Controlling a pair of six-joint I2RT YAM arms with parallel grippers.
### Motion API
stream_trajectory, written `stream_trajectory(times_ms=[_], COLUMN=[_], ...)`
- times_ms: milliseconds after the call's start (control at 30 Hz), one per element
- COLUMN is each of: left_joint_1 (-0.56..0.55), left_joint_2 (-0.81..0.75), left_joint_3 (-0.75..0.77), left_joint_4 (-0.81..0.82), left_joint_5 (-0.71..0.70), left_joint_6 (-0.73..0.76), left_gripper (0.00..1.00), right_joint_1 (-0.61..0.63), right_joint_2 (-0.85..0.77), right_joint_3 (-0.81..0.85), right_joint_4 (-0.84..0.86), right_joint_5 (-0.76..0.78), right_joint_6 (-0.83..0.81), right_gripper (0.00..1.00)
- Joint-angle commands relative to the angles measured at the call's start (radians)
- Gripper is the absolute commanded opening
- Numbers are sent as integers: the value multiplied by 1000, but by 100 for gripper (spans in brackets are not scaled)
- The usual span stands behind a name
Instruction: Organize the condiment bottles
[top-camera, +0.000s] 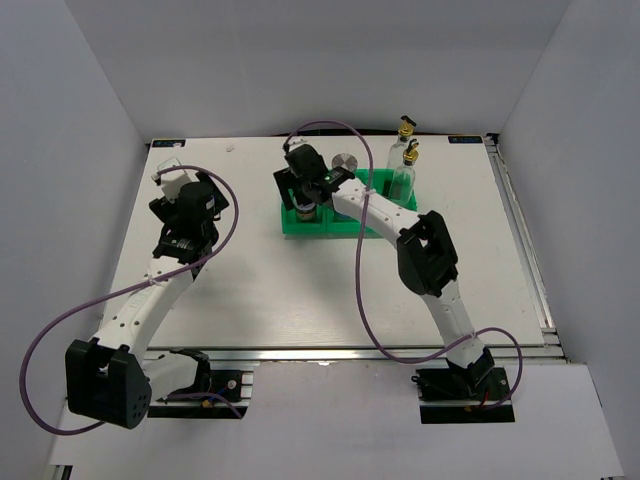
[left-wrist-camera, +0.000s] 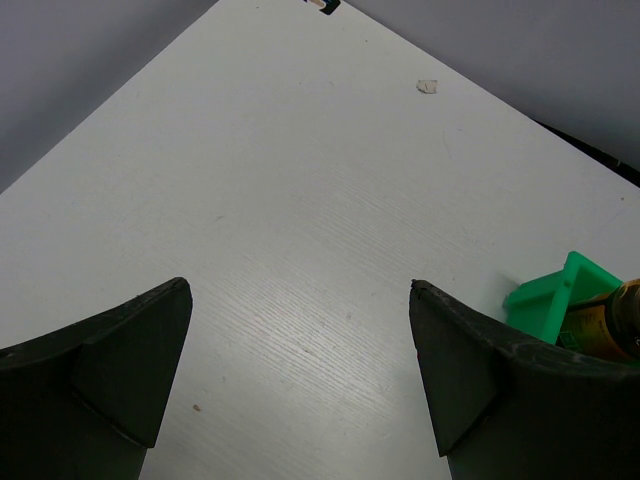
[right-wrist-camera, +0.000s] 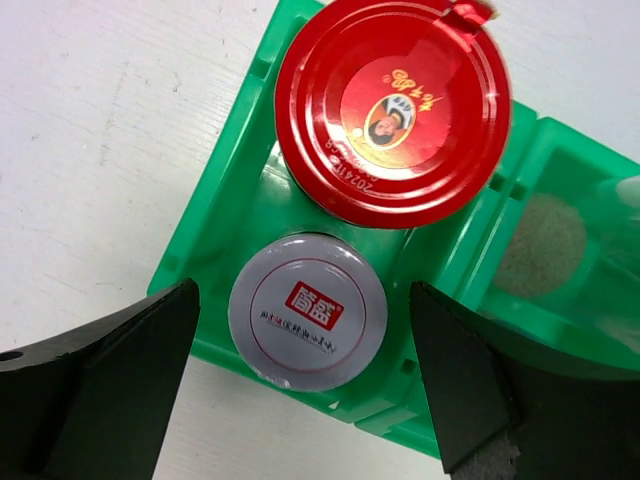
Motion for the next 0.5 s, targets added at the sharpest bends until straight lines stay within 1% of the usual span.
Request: stream_trajectory(times_ms=[0, 100, 167, 267, 300, 333, 400, 433, 467], left_joint_1=[8, 8, 8, 10, 9, 10, 10, 9, 8], left_joint_2=[-19, -22, -24, -21, -21, -21, -25, -27, -28], left_joint_3=[1, 1, 3, 14, 17, 20, 18, 18, 18], left_joint_4=[2, 5, 3, -11, -18, -24, -27, -32, -37], left_joint_5=[5, 3, 12, 14, 15, 20, 41, 43, 41], left_joint_6=[-3, -1, -1, -3, -11, -11, -9, -9, -11], left_gripper=[98, 98, 98, 98, 98, 98, 98, 98, 98], right_joint_1=[0, 0, 2, 2, 2, 2, 0, 2, 2], right_joint_2=[-121, -199, -285, -441, -489, -585, -687, -790, -840], right_joint_3=[-6, -39, -70, -205, -257, -374, -507, -635, -697], right_joint_4=[21, -4, -8, 13, 24, 50, 80, 102, 107], right_joint_5=[34, 56, 62, 38, 33, 33, 18, 18, 24], right_joint_6=[5, 5, 4, -1, 2, 13, 21, 30, 45], right_gripper=[89, 89, 89, 89, 89, 89, 89, 90, 89])
